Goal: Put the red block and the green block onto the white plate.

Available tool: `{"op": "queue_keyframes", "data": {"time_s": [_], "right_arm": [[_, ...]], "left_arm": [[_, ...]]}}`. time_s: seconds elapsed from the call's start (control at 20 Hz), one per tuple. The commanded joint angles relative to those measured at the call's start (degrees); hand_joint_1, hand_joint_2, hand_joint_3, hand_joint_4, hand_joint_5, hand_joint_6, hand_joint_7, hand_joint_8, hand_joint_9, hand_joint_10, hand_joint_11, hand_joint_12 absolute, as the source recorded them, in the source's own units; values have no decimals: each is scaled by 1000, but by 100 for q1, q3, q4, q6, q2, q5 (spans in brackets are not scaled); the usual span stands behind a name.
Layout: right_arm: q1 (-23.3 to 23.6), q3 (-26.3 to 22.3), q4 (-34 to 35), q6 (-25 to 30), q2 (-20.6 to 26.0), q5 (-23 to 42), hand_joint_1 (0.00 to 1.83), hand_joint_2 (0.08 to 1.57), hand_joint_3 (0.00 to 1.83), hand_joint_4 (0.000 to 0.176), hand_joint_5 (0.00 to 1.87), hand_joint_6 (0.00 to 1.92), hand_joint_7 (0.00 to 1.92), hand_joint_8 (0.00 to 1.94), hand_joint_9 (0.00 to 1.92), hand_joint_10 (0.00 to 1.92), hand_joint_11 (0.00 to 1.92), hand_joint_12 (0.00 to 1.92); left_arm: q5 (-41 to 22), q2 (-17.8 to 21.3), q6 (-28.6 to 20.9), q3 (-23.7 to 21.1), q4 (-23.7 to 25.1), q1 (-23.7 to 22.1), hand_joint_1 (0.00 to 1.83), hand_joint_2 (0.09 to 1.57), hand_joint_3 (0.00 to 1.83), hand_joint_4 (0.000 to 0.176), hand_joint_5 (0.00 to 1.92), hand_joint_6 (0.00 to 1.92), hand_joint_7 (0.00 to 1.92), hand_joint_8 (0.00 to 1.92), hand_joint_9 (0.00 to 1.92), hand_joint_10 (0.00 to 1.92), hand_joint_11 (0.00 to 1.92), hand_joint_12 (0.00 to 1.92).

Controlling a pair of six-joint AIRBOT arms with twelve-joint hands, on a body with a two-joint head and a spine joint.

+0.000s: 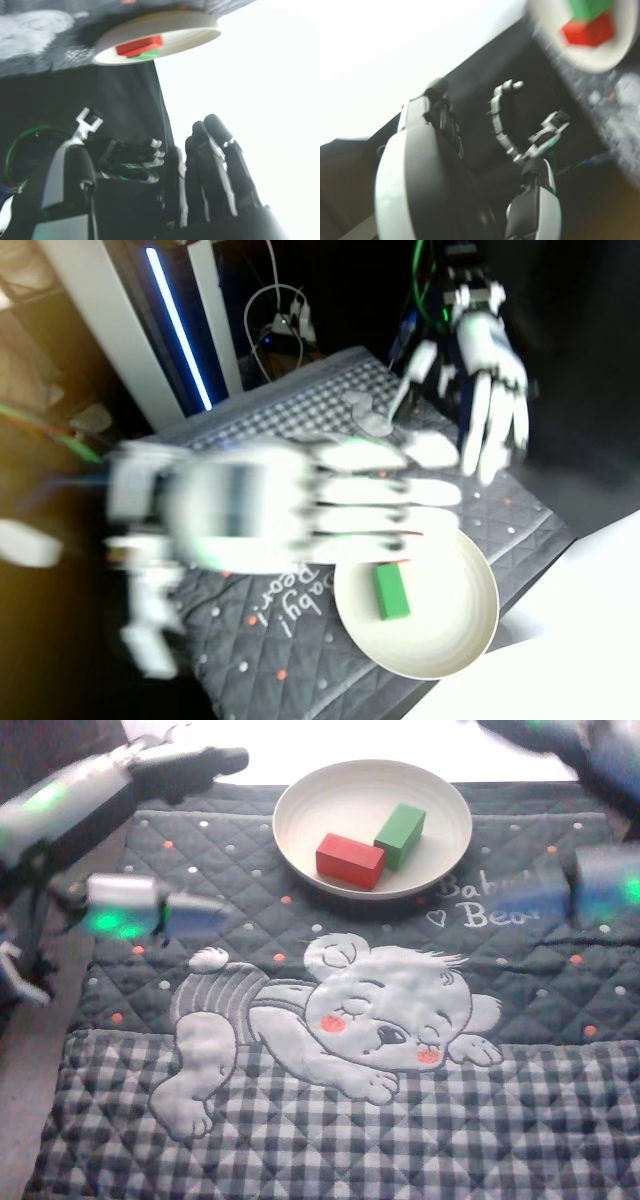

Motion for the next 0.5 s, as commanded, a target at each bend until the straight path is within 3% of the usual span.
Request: {"op": "queue_keyframes", "data": {"time_s": [0.0,0.05,0.15,0.2,0.25,0.3,0.35,0.4,0.45], "right_arm": [[-185,-183,361,26,146,1179,700,884,0,176,27,4,92,10,99,7,0,40],[-617,-418,593,26,300,1562,787,855,0,176,80,3,179,15,212,2,5,150],[-1295,-706,1024,26,448,2279,753,841,0,176,37,0,214,9,214,1,0,199],[-1486,-783,1136,24,483,2456,708,883,6,176,7,0,215,2,182,0,0,131],[-1764,-923,1327,22,545,2803,459,1013,27,173,0,0,152,3,121,7,15,12],[-1951,-1030,1464,3,590,3026,459,1013,27,173,0,0,152,3,121,7,15,12],[-2134,-1127,1613,-32,633,3264,425,1035,10,163,34,3,164,2,143,7,42,30],[-2296,-1214,1719,-43,655,3479,605,1011,18,104,77,0,176,1,132,0,3,5],[-2328,-1244,1729,-43,654,3623,605,1011,18,104,77,0,176,1,132,0,3,5]], "left_arm": [[-1336,127,-22,-180,-57,150,904,884,0,45,256,0,244,0,370,1,106,1082],[-1822,315,-17,-451,-222,524,854,891,3,71,207,0,201,0,283,0,23,1031],[-2648,524,78,-841,-544,1154,855,885,0,79,205,0,218,1,291,1,83,947],[-2896,578,128,-947,-638,1302,821,873,0,58,187,0,213,0,292,1,91,1004],[-3322,664,196,-1124,-766,1569,697,939,13,1,153,2,215,4,350,14,142,1322],[-3611,705,199,-1219,-827,1701,697,939,13,1,153,2,215,4,350,14,142,1322],[-3875,725,197,-1293,-883,1823,486,1087,47,0,86,0,153,0,283,3,28,1244],[-4115,726,197,-1344,-913,1893,207,1250,24,0,2,0,61,0,220,0,21,968],[-4229,721,197,-1356,-922,1896,207,1250,24,0,2,0,61,0,220,0,21,968]]}}
